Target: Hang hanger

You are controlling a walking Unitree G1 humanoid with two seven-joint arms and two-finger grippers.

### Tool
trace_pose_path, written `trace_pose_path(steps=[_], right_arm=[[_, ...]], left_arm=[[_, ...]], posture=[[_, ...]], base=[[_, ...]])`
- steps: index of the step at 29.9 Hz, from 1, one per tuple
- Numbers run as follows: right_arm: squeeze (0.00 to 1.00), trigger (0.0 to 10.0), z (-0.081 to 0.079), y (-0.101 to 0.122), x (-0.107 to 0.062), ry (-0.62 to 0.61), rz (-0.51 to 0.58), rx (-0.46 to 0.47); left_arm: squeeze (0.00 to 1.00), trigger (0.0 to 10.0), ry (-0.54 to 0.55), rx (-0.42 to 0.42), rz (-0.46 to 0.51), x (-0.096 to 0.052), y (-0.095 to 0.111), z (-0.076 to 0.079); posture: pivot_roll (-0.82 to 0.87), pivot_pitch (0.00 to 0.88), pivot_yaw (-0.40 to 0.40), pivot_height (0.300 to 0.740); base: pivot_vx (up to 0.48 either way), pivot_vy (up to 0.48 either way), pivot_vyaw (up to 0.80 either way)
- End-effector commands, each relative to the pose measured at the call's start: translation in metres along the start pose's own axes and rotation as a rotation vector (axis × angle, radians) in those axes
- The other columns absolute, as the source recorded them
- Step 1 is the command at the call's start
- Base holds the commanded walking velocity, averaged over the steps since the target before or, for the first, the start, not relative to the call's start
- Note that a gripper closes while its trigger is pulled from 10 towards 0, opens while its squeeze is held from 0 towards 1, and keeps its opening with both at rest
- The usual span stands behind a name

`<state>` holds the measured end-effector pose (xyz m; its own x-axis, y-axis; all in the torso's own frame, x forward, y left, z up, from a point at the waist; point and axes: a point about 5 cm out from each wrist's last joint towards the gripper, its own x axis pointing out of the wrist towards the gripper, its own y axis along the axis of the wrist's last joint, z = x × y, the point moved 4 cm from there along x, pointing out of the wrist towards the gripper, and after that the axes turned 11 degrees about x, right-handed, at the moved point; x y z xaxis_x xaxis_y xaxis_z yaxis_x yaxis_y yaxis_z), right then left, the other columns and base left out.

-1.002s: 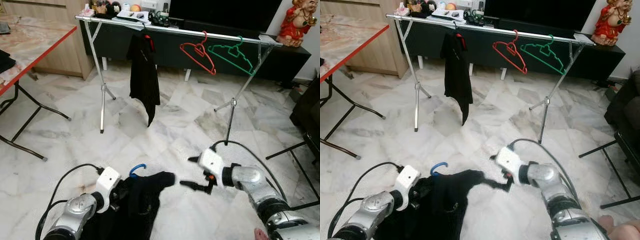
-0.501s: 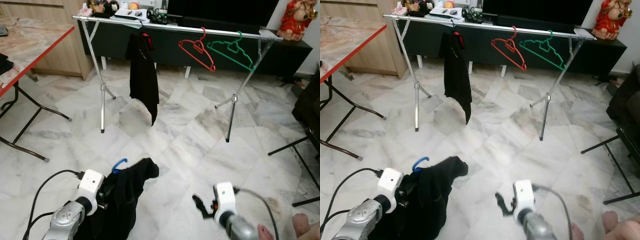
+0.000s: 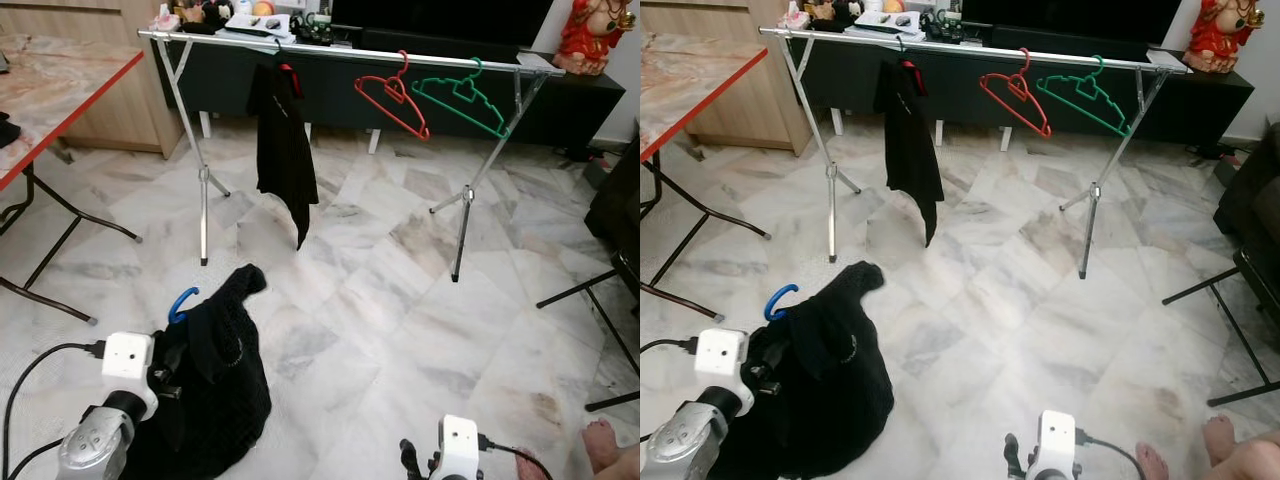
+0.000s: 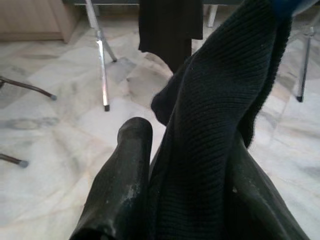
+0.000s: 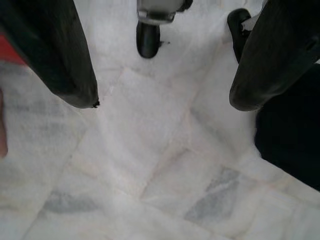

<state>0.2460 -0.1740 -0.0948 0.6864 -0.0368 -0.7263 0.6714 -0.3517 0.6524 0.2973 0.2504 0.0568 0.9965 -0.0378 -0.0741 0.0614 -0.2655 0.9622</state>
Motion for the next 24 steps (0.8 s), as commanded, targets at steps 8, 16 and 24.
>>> trace_pose_path(steps=[8, 16, 24], right_arm=[[0.00, 10.0, 0.017, -0.024, -0.006, -0.064, -0.053, 0.078], [0.00, 10.0, 0.031, -0.043, -0.014, -0.099, -0.094, 0.045], [0.00, 10.0, 0.032, -0.052, -0.016, -0.090, -0.131, -0.017]], left_arm=[[0.00, 10.0, 0.059, -0.086, 0.027, -0.012, 0.013, 0.009], [0.00, 10.0, 0.021, -0.120, -0.002, -0.006, 0.012, 0.018], [0.00, 10.0, -0.004, -0.122, -0.012, -0.003, 0.012, 0.023]], posture=[[-0.02, 0.064, -0.043, 0.740], [-0.05, 0.000, -0.030, 0.740], [-0.04, 0.000, -0.027, 0.740]], base=[[0.000, 0.000, 0.00], [0.030, 0.000, 0.00], [0.269, 0.000, 0.00]])
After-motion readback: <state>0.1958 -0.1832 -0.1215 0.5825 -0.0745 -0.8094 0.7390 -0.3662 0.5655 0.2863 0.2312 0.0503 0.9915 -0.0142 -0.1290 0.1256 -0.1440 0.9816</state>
